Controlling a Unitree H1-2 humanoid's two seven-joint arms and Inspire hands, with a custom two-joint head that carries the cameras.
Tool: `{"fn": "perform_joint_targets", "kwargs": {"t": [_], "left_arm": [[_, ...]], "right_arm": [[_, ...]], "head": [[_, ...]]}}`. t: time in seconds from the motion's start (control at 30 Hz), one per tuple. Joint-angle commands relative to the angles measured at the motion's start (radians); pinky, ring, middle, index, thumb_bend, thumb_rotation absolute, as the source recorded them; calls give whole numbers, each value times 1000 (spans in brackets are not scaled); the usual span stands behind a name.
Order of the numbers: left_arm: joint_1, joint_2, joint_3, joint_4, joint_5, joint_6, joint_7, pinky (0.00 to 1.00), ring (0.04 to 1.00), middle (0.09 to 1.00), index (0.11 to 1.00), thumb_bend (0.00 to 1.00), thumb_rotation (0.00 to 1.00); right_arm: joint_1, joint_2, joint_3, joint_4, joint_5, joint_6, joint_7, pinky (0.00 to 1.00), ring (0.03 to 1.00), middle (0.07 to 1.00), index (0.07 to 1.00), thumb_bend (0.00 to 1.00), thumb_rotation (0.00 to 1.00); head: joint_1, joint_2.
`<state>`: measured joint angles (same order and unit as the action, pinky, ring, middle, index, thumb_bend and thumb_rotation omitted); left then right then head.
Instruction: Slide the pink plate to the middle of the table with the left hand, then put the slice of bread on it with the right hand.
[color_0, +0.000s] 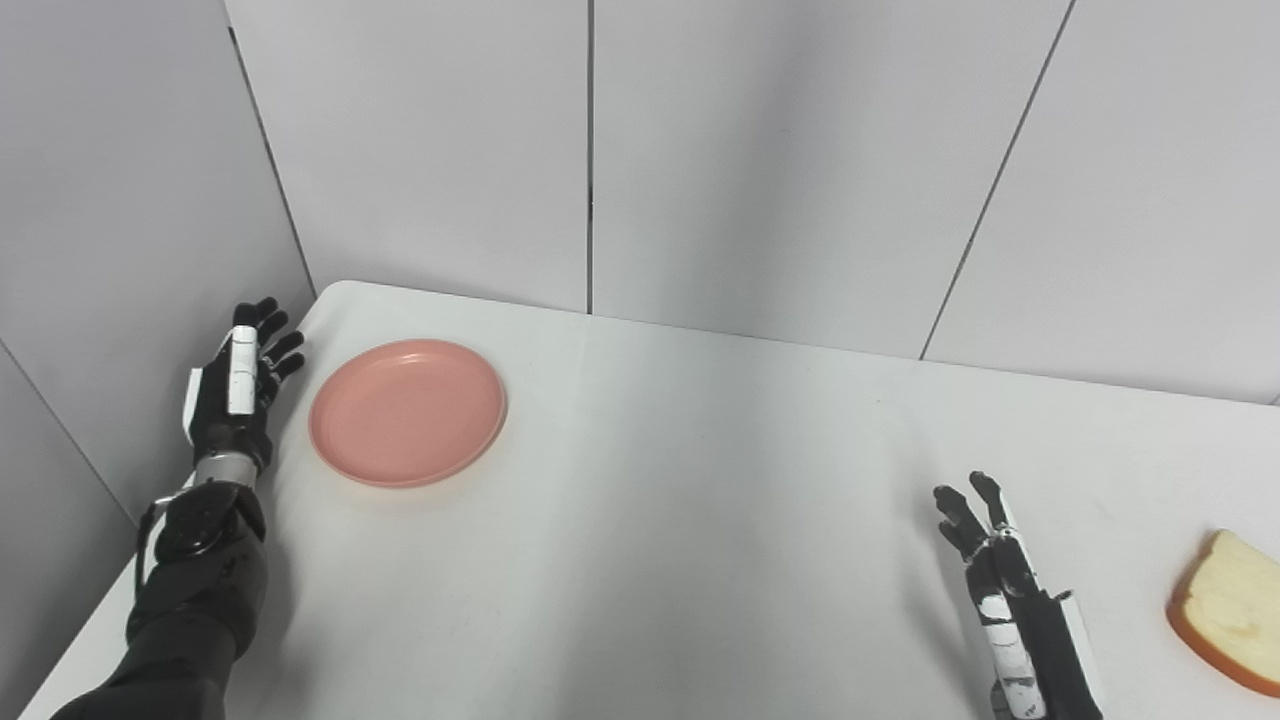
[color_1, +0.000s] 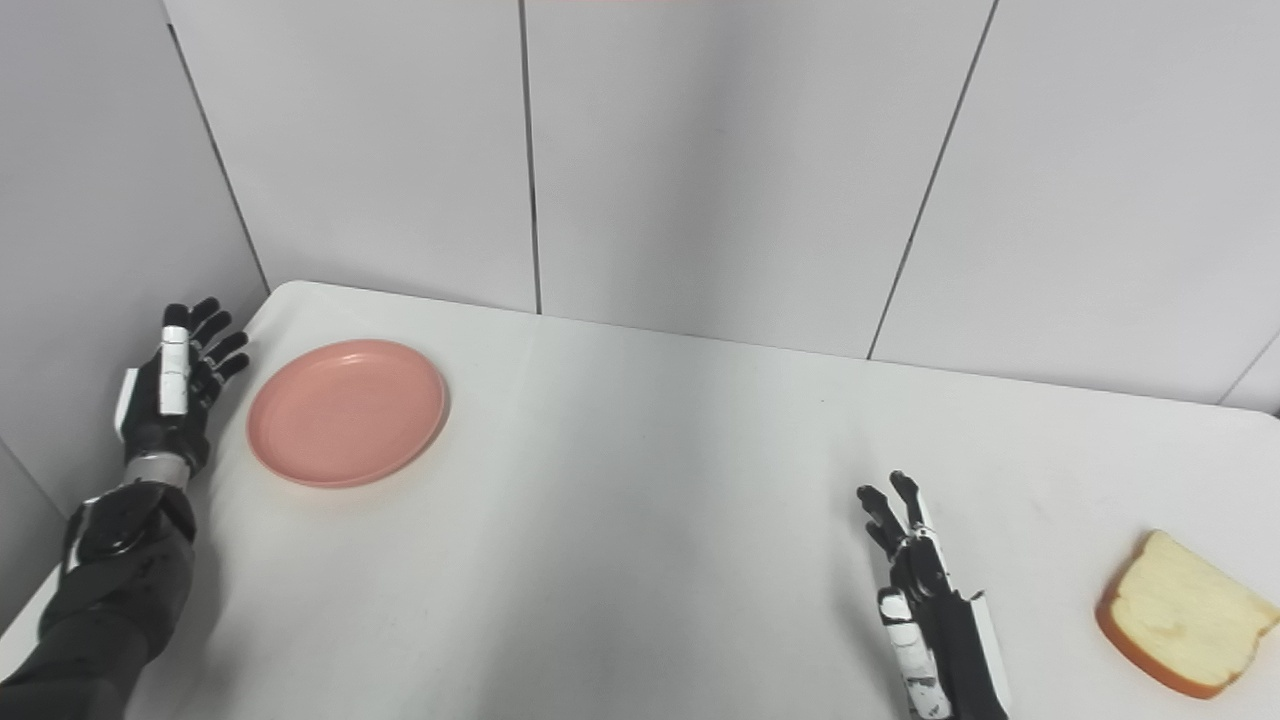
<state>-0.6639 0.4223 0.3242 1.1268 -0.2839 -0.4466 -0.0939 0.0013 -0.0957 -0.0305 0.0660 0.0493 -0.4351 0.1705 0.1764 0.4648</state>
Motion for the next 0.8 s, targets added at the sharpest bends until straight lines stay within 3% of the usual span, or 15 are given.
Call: {"fn": "perform_joint_targets", "kwargs": {"t": [0.0,0.2,0.53,0.77], "left_arm": [[-23,25,-10,11,4,-7,-31,788,783,837,810,999,890],[-11,8,-6,-8,-27,-13,-98,677,731,792,811,998,846],[33,-16,-74,-105,8,1,-143,772,784,850,873,919,911],[28,-23,-95,-94,-1,1,-177,766,788,832,887,887,910]], "right_arm": [[63,33,19,54,8,-23,-11,943,924,881,964,753,931],[65,32,22,50,-3,-19,-20,937,917,874,961,754,932],[72,30,35,33,-5,-12,-28,923,910,866,950,739,914],[76,30,41,14,-6,2,-33,926,911,863,943,730,914]], "head": [[1,2],[-3,5],[-14,14],[-19,18]]}}
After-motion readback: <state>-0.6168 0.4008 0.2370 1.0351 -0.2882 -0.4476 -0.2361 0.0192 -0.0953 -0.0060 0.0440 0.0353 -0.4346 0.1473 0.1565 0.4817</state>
